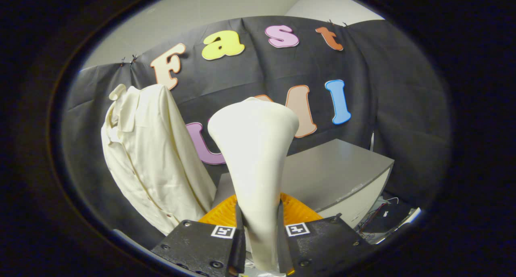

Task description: Iron the clothes twice with a garment steamer, once on the left side and once on the right side.

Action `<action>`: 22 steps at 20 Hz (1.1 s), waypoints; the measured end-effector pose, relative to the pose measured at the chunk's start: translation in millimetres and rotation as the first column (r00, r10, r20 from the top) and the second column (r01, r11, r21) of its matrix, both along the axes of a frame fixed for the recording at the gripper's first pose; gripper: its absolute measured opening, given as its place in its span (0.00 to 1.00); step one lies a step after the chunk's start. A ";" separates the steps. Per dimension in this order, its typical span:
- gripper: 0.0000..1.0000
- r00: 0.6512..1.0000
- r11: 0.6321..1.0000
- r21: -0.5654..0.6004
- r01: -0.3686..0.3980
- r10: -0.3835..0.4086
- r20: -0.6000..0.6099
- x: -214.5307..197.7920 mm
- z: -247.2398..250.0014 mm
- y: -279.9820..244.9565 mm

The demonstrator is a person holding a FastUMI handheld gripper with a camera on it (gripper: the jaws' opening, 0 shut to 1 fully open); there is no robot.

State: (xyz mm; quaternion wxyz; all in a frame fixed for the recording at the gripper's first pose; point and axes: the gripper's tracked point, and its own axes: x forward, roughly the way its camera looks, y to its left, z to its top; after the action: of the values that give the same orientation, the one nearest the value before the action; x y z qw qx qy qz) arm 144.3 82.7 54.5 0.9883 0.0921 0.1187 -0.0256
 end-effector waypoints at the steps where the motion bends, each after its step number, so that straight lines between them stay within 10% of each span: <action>1: 0.31 1.000 1.000 -0.003 -0.007 0.007 0.010 -6.9 5.0 11.4; 22: 0.31 0.951 0.951 0.010 -0.309 0.309 -0.021 -22.5 -61.3 336.5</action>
State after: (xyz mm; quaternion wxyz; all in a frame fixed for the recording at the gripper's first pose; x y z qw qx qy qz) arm 121.8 419.1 -6.7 0.9784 0.0756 0.1427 0.1289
